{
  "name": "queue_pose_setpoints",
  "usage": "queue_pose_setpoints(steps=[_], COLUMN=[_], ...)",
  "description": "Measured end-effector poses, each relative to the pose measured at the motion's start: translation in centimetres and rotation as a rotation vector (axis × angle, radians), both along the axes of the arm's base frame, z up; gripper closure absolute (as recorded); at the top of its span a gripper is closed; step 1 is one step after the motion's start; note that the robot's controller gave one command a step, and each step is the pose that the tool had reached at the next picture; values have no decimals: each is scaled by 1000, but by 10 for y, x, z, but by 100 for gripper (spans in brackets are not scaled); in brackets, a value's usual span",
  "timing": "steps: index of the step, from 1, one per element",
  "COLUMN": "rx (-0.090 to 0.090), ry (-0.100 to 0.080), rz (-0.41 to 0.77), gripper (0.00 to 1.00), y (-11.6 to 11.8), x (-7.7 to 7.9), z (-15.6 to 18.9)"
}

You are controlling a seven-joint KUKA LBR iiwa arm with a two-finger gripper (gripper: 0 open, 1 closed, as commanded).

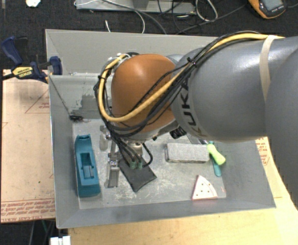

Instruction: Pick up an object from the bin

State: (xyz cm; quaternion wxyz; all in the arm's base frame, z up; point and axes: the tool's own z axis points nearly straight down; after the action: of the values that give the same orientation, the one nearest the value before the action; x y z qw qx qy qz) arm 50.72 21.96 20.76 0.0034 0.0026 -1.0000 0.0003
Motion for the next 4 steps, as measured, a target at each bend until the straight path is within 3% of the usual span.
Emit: queue_pose_setpoints(steps=[1,2,3,4], rx=[2,2,2,1], ry=[-7,-7,-13,-3], rz=[-6,-177,-145,-412], gripper=[0,0,0,0], y=[-2,-34,-111,-112], x=[2,5,16,5], z=[5,-46,-54,-73])
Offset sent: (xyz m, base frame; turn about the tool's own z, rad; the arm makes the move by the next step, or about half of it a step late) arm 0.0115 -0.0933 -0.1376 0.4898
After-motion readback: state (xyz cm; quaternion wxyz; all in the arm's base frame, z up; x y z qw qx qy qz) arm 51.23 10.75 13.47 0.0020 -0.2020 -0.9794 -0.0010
